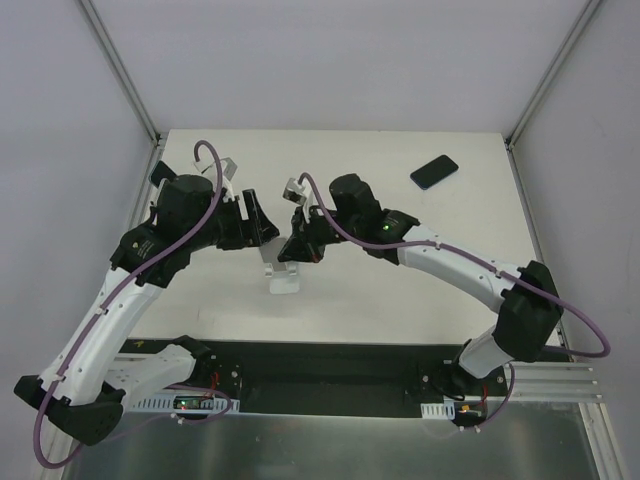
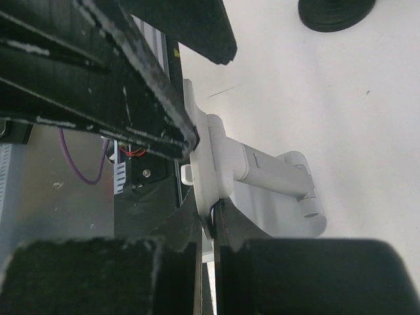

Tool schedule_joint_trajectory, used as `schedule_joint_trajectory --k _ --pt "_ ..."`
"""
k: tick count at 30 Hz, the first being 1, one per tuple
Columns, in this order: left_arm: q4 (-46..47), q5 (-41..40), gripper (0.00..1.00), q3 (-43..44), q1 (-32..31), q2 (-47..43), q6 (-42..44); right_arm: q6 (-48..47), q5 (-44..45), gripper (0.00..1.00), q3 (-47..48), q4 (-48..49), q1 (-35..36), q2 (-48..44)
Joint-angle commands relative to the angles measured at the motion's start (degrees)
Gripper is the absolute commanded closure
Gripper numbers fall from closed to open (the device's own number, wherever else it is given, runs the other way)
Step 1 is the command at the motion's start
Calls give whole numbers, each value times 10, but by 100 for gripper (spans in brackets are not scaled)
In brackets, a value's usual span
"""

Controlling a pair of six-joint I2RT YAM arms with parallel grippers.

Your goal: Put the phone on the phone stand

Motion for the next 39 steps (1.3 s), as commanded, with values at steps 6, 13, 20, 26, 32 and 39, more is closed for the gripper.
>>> schedule_joint_trajectory --k 6,13,20,26,32,39 --pt "-28 -73 34 -29 -4 -51 -4 -107 -67 99 62 -39 5 57" --pt "-58 -119 26 -71 -4 -60 -99 -159 -65 93 -50 135 4 112" --pt "-71 -96 19 -102 -3 0 -130 -96 -47 79 -101 243 9 144" --pt "-74 -93 11 -110 -34 58 -206 -18 -25 4 -136 262 -2 122" --pt "-89 -160 1 -97 -100 104 -290 23 73 4 -237 245 -13 -17" --pt "-261 -292 1 11 -150 236 -424 65 144 4 -350 188 -29 -190"
